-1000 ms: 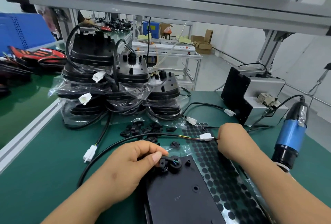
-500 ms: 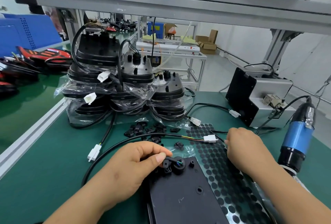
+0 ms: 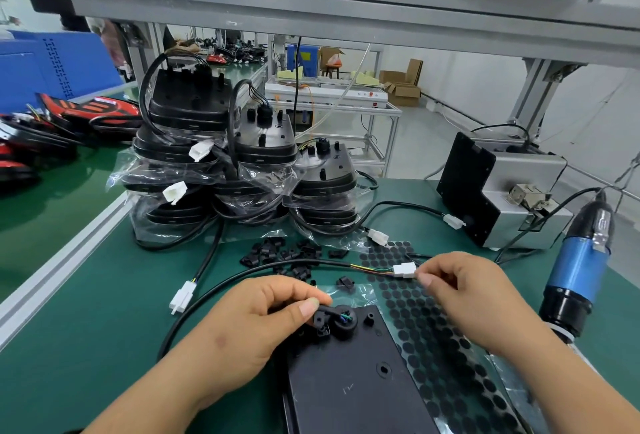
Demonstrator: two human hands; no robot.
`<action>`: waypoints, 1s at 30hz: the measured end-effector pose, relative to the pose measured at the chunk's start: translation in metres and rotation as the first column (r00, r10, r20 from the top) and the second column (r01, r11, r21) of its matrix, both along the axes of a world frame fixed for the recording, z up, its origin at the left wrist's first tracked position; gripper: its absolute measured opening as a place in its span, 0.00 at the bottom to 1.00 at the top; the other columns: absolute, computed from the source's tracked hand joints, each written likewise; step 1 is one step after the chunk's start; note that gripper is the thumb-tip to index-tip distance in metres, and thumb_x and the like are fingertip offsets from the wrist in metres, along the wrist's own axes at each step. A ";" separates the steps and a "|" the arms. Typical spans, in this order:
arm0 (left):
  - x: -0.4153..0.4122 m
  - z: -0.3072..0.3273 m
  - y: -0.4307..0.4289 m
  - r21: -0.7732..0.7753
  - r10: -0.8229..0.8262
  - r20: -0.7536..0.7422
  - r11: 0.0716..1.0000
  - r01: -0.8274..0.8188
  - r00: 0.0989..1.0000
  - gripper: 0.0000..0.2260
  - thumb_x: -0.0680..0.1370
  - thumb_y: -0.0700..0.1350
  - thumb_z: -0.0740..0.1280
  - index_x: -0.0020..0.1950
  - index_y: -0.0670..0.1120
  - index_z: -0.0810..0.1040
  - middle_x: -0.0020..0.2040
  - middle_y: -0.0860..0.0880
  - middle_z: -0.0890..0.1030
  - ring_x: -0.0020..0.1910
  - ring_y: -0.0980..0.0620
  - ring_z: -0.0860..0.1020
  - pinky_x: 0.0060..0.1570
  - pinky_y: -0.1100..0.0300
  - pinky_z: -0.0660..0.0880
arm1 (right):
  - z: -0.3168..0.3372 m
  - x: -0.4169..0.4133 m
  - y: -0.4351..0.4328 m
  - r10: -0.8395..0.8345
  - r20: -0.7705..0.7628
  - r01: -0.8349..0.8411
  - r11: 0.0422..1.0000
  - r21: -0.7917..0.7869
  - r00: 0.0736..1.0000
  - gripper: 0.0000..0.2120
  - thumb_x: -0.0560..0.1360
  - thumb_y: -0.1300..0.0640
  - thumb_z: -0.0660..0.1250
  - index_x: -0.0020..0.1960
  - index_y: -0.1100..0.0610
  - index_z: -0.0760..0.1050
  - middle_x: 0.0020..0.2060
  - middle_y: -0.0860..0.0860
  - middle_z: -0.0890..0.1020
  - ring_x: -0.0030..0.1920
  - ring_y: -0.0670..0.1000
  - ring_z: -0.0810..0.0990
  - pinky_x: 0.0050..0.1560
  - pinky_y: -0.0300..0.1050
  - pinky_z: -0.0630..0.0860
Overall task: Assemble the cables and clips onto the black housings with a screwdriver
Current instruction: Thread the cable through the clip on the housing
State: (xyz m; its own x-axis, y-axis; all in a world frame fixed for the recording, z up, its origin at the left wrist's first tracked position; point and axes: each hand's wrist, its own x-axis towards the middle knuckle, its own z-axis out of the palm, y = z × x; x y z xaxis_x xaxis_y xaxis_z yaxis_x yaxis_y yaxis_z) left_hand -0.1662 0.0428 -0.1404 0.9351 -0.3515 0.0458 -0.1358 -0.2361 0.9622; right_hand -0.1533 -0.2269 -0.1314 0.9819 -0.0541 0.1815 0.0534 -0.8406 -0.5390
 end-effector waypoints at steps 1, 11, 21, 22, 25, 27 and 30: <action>0.000 0.000 0.000 -0.003 -0.001 0.000 1.000 0.001 1.000 0.09 0.78 0.45 0.67 0.48 0.58 0.84 0.48 0.58 0.84 0.51 0.65 0.79 0.45 0.80 0.69 | -0.001 0.000 -0.001 -0.005 -0.001 0.006 0.997 0.072 1.000 0.10 0.77 0.54 0.67 0.37 0.45 0.78 0.32 0.42 0.79 0.31 0.40 0.74 0.34 0.33 0.68; 0.000 0.000 -0.001 -0.001 0.002 -0.015 1.000 -0.002 1.000 0.10 0.78 0.45 0.67 0.48 0.60 0.83 0.49 0.59 0.84 0.51 0.65 0.79 0.46 0.78 0.70 | -0.001 -0.007 0.008 0.035 -0.009 -0.023 0.805 0.593 0.999 0.07 0.72 0.55 0.73 0.36 0.55 0.81 0.27 0.52 0.80 0.27 0.47 0.76 0.30 0.37 0.75; 0.002 -0.002 0.004 -0.062 -0.066 -0.083 0.996 0.061 0.994 0.11 0.78 0.42 0.66 0.51 0.58 0.83 0.49 0.53 0.85 0.50 0.62 0.80 0.46 0.76 0.71 | 0.014 -0.022 0.039 0.364 -0.004 -0.203 0.529 0.824 0.932 0.07 0.64 0.58 0.73 0.42 0.55 0.84 0.34 0.56 0.84 0.32 0.48 0.80 0.35 0.36 0.77; 0.002 -0.002 0.005 -0.075 -0.079 -0.088 0.995 0.073 0.993 0.11 0.78 0.41 0.66 0.51 0.56 0.84 0.49 0.52 0.85 0.50 0.61 0.81 0.47 0.75 0.71 | 0.016 -0.023 0.044 0.402 0.003 -0.233 0.524 0.819 0.916 0.05 0.66 0.60 0.73 0.41 0.55 0.83 0.35 0.56 0.84 0.32 0.48 0.80 0.35 0.36 0.77; 0.003 -0.001 0.006 -0.112 -0.110 -0.094 0.989 0.099 0.990 0.07 0.77 0.42 0.68 0.53 0.49 0.84 0.50 0.49 0.85 0.52 0.56 0.81 0.50 0.71 0.73 | 0.018 -0.025 0.063 0.487 0.013 -0.335 0.581 0.742 0.873 0.07 0.73 0.66 0.71 0.40 0.56 0.81 0.32 0.54 0.82 0.32 0.45 0.79 0.35 0.35 0.75; 0.004 -0.001 0.007 -0.140 -0.154 -0.095 0.980 0.140 0.983 0.12 0.73 0.44 0.68 0.55 0.46 0.82 0.51 0.48 0.85 0.53 0.54 0.81 0.52 0.69 0.74 | 0.017 -0.025 0.075 0.502 0.040 -0.417 0.668 0.616 0.864 0.08 0.73 0.65 0.71 0.39 0.53 0.81 0.31 0.49 0.80 0.32 0.43 0.75 0.35 0.34 0.72; 0.005 -0.001 0.008 -0.159 -0.185 -0.104 0.973 0.167 0.977 0.13 0.72 0.44 0.67 0.56 0.45 0.82 0.53 0.48 0.84 0.56 0.53 0.81 0.55 0.66 0.74 | 0.015 -0.024 0.083 0.484 0.087 -0.475 0.783 0.402 0.871 0.05 0.71 0.60 0.74 0.40 0.52 0.82 0.38 0.53 0.78 0.37 0.49 0.74 0.41 0.34 0.70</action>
State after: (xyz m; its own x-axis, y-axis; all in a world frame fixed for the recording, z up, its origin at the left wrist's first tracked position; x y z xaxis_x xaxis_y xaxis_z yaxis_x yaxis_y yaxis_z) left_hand -0.1616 0.0507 -0.1409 0.8609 -0.5087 0.0039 -0.0467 -0.0716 0.9963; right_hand -0.1773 -0.1443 -0.1169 0.9037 0.3615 0.2292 0.3777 -0.4216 -0.8244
